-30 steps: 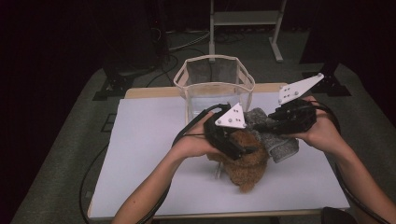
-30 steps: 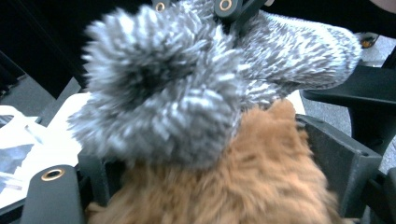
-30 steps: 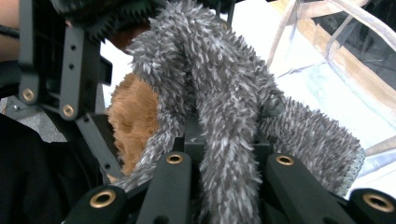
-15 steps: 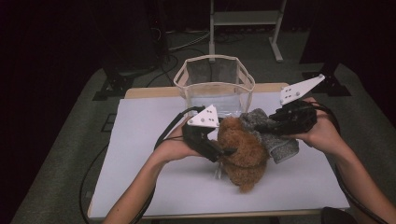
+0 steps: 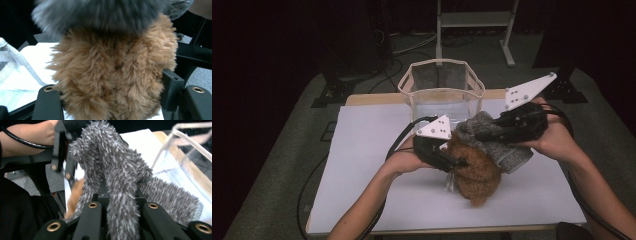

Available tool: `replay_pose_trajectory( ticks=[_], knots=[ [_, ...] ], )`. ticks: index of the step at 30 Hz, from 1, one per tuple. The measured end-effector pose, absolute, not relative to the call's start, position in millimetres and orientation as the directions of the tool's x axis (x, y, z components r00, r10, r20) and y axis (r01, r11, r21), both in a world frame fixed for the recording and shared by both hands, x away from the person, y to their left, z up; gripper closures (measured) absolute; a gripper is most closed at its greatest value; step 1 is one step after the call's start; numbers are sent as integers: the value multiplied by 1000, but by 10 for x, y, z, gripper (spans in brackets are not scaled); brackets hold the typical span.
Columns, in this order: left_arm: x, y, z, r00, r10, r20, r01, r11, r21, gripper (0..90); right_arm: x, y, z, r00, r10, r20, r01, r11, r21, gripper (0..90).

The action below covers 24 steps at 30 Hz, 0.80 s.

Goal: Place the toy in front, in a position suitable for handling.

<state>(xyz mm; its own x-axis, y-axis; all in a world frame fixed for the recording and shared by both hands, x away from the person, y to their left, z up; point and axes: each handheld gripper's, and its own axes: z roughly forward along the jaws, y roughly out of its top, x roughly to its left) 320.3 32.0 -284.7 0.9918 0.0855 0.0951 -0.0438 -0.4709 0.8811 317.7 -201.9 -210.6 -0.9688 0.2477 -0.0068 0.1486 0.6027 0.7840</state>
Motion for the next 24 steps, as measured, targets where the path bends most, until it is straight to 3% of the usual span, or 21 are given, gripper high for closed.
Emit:
replay_pose_trajectory(
  ticks=[5, 15, 24],
  knots=[
    [3203, 380, -2869, 991, 104, 80, -25, -449, 893, 372, 3218, -1857, -2088, -972, 233, -5, 144, 620, 771, 753],
    [3187, 353, -2844, 991, 102, 87, -31, -455, 890, 358, 3256, -2171, -2095, -960, 281, 19, 191, 599, 778, 756],
    [3196, 449, -2834, 989, 121, 87, -21, -462, 887, 340, 3243, -1948, -2095, -970, 245, -4, 145, 585, 798, 754]
  ],
)
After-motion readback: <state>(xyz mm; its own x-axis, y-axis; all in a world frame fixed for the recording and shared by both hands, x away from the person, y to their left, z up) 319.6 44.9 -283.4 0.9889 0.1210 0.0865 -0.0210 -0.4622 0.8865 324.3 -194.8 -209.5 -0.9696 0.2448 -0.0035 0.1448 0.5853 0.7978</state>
